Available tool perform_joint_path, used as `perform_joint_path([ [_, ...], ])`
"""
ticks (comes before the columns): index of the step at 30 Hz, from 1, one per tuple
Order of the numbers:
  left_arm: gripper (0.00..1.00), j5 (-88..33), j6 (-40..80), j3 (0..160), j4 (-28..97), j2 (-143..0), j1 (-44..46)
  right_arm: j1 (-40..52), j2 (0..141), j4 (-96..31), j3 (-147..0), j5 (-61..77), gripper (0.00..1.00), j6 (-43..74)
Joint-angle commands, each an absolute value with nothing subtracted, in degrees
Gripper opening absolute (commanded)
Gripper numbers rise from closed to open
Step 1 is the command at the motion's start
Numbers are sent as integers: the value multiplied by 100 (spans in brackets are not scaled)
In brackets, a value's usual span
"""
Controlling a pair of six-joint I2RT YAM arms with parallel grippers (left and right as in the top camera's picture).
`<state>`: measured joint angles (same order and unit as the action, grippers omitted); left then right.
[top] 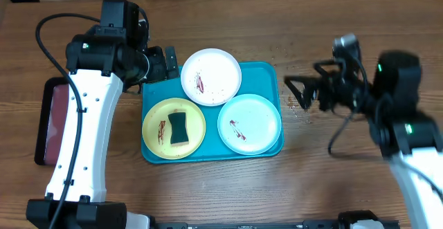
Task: Clean dirty plates on tray and stack at the side
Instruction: 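Reach the right gripper to the yellow plate rim and grasp it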
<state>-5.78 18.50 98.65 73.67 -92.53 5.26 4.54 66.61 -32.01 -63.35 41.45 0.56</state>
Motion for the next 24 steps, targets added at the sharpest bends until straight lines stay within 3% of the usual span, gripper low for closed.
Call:
perform_joint_path([
  [1,100,-620,1933,9845,7349,-9290,526,467,7467,-2519,-6565,6785,100,471],
  [3,100,-620,1933,9845,7349,-9290,526,607,7712,-2248,-6565,6934,100,530],
  [6,100,-620,1933,9845,7345,-9290,526,1083,7791,-2285,-6565,6047,100,607],
  [13,100,-622,1933,9845,7345,-9290,526,2644,7863,-2945,-6858,1909,100,1903],
  [19,100,-624,1940,9845,7225,-9290,526,2792,8687,-4560,-8134,2084,100,1813],
  [24,100,-403,2154,9845,7183,-9290,449,2926,8906,-4429,-8466,2574,100,1695],
])
